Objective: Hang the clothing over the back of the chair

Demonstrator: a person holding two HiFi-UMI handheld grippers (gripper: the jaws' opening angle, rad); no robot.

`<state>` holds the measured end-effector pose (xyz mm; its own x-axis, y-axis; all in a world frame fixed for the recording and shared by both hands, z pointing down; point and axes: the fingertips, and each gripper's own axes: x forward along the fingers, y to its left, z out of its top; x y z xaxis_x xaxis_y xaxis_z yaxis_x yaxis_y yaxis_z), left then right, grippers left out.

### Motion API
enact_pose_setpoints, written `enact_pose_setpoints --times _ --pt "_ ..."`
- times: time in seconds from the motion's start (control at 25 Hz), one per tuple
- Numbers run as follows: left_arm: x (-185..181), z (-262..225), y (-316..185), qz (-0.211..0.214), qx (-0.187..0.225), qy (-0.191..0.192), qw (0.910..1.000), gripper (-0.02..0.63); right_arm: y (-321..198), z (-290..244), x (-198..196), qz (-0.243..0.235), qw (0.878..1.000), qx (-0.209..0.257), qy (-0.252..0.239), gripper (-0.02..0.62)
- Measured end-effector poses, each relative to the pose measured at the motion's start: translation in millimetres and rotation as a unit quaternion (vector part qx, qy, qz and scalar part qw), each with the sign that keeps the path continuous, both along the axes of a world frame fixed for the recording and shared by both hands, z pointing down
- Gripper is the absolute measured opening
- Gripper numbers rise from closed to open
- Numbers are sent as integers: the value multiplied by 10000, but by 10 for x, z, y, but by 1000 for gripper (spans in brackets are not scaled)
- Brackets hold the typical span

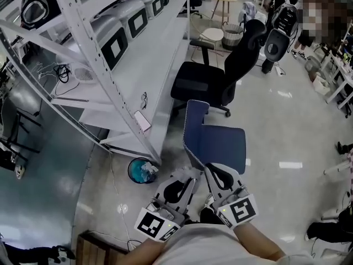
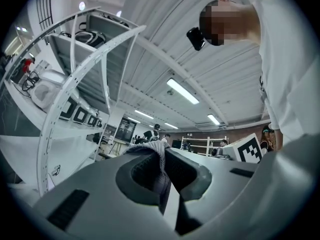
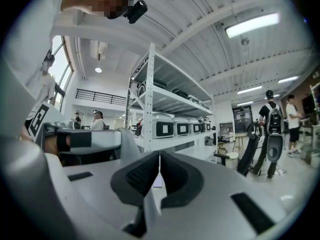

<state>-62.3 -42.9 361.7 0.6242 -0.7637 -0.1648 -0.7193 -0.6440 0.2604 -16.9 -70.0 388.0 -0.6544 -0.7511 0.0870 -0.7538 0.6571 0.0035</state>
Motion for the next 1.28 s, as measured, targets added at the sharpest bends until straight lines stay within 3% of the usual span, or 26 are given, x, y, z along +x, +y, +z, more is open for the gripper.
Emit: enact_pose_setpoints --times 0.6,0.96,1.28 --pt "650 -102 -629 -76 45 -111 9999 32 -717 55 703 -8 9997 -100 -209 18" --pt "1115 -297 -863 -187 231 -244 9993 32 -1025 18 1031 -345 9985 -60 -430 18" --pt "1255 -316 -1097 182 324 -324 9988 32 -1277 121 1140 -154 9987 -88 -482 18"
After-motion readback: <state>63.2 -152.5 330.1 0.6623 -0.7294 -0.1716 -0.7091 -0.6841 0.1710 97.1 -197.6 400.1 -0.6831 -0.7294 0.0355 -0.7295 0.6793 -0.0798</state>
